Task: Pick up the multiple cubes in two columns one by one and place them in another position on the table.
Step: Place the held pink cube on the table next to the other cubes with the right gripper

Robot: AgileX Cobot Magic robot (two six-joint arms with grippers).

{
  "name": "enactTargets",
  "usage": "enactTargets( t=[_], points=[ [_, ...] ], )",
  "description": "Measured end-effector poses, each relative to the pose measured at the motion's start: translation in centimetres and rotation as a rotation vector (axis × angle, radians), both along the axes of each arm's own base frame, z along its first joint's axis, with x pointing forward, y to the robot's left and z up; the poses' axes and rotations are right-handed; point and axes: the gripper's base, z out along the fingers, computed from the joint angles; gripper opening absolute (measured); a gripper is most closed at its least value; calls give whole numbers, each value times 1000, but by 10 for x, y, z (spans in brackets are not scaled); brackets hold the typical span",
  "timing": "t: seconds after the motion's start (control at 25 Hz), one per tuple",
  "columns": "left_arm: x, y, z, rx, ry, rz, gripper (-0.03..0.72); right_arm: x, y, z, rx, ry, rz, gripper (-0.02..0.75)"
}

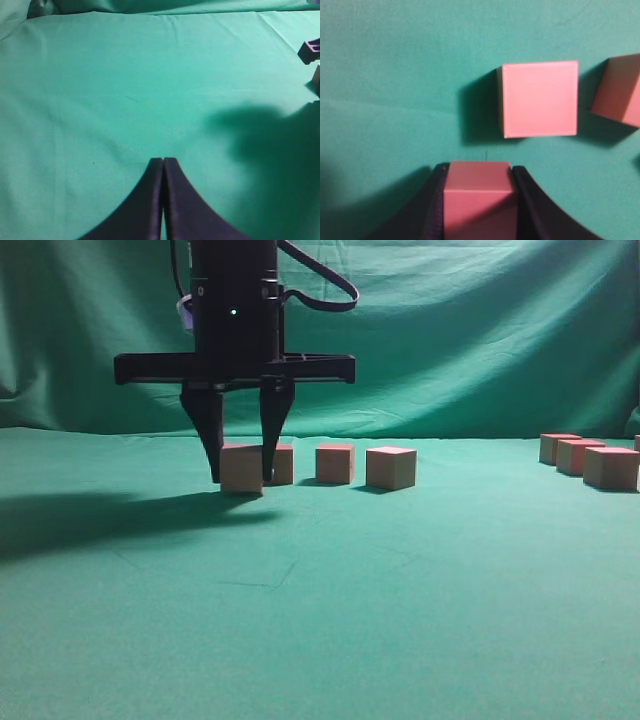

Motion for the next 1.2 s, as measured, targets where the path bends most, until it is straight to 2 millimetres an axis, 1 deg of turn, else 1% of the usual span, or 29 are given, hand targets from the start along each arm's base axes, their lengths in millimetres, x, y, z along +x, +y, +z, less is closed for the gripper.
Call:
enactTargets(
  t=[0.32,0.72,1.2],
  points=[
    [0,0,0,0,0,0,0,-3,3,0,-6,-10,20,259],
    [0,0,0,0,0,0,0,0,6,1,24,-42,28,259],
    [0,0,0,0,0,0,0,-1,6,0,15,-36,27,259]
  ],
)
